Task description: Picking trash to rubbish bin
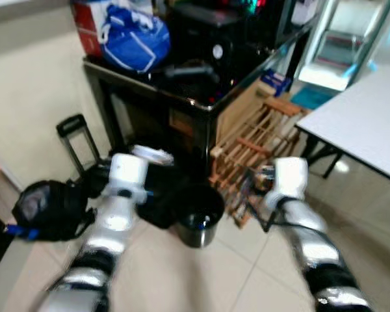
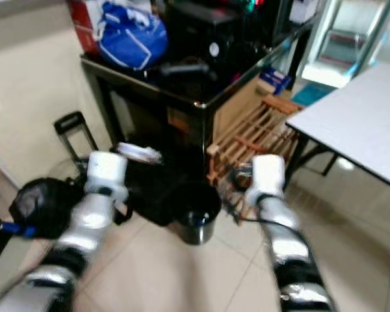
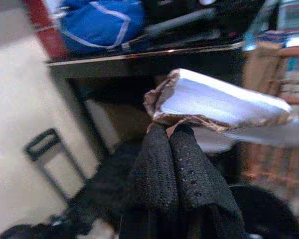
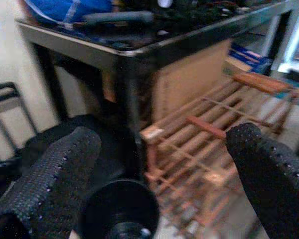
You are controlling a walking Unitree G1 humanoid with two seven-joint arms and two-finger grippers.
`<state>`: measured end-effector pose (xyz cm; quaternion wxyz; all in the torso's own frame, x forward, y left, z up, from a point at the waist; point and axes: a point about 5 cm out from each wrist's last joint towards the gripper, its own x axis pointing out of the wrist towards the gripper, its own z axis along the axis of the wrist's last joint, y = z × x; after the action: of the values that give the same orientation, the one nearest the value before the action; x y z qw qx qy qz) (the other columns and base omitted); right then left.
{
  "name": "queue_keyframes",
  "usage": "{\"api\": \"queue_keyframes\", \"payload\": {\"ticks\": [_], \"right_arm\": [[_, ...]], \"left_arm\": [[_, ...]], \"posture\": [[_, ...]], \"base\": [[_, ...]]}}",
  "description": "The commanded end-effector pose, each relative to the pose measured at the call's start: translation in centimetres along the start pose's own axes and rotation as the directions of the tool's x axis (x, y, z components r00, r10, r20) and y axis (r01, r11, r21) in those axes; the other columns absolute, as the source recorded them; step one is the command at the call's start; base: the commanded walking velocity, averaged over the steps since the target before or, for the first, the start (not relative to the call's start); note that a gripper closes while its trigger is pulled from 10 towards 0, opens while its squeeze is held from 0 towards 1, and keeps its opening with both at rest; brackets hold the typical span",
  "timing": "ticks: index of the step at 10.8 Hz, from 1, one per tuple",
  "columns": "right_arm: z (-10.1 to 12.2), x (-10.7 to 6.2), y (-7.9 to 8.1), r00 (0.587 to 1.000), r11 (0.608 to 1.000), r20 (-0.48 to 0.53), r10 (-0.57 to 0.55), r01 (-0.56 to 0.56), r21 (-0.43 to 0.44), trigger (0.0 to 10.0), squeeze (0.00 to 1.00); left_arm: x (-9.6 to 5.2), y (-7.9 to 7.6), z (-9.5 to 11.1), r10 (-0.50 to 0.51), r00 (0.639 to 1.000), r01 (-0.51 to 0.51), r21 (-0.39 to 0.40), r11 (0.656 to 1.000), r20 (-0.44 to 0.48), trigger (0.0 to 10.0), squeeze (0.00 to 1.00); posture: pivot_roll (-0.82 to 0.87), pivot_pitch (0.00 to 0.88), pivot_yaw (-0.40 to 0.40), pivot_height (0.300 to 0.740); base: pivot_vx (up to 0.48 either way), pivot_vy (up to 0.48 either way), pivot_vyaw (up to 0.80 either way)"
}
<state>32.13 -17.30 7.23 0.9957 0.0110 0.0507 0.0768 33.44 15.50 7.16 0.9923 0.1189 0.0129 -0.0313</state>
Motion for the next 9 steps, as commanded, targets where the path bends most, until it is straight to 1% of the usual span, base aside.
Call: {"api": "queue_keyframes", "payload": {"ticks": [1,5,9], "right_arm": [[0.40,0.35,0.82,1.000,1.000,0.014,0.024,-0.024,0.006,10.0,0.00],[0.03,0.21,1.02,0.999,0.999,0.002,0.033,-0.033,0.002,10.0,0.00],[-0.11,0.19,0.93,0.999,0.999,-0.005,0.033,-0.033,0.001,10.0,0.00]], "left_arm": [[0.05,1.53,-0.01,0.037,0.999,-0.037,0.021,0.999,-0.003,10.0,0.00],[-0.21,1.38,-0.48,0.030,0.999,-0.029,0.024,0.999,-0.018,10.0,0.00],[-0.12,1.39,-0.35,0.022,1.000,-0.022,0.029,0.999,-0.014,10.0,0.00]], "posture": [[0.00,0.015,0.026,0.740],[0.00,0.009,0.031,0.740],[0.00,0.000,0.036,0.740]], "base": [[0.349,0.000,0.00],[0.346,0.000,0.00],[0.348,0.000,0.00]]}}
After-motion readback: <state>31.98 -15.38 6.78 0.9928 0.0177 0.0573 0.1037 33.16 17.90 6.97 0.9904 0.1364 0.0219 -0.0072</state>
